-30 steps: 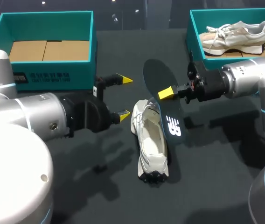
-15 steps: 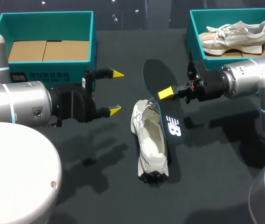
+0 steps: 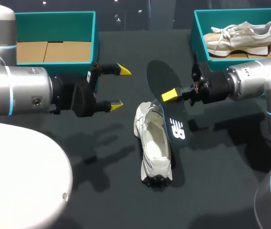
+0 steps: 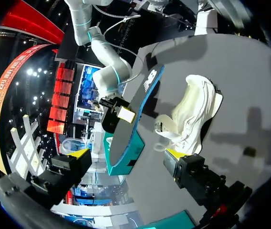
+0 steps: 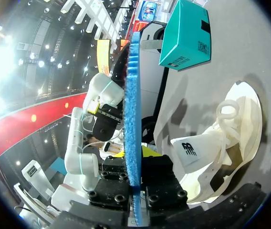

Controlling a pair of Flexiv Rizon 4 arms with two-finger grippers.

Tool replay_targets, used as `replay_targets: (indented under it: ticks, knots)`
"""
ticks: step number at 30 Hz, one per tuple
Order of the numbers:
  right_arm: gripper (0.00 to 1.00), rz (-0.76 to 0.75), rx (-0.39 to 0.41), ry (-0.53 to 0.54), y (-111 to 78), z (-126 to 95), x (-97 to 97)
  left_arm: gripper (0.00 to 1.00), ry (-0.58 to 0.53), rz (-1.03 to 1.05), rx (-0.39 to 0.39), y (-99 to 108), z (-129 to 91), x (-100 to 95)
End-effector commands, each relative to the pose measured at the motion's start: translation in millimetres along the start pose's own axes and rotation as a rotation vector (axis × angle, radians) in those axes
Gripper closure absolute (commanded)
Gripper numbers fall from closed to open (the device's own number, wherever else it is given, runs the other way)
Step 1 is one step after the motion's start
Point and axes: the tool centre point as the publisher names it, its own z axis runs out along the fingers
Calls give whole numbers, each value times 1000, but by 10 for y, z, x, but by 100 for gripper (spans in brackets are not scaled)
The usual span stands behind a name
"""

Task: Take the shoe out of the shoebox, open the shoe tongue, remove and reinsert the insole, then place the shoe into the shoebox

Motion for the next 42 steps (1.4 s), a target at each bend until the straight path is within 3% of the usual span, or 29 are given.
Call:
replay_targets:
  ticks: [1,7,18,27,30,36,42]
  knots:
    - [100,1,-1,-2,-6,6,4,0,275,34,21,34,55,-112]
    - [100,1,-1,-2,-6,6,4,0,335,122,56,28,69,-266]
    - [100,1,-1,-2,-6,6,4,0,335,122,56,28,69,-266]
    - [100,1,-1,-2,-6,6,4,0,458,265,284,93,80,-714]
    - [100,1,-1,-2,-6,6,4,0,543,330,307,86,120,-796]
    - [100,1,-1,-2,-6,6,4,0,631,406,292,44,186,-838]
    - [100,1,-1,-2,-6,6,4,0,716,462,223,25,248,-803]
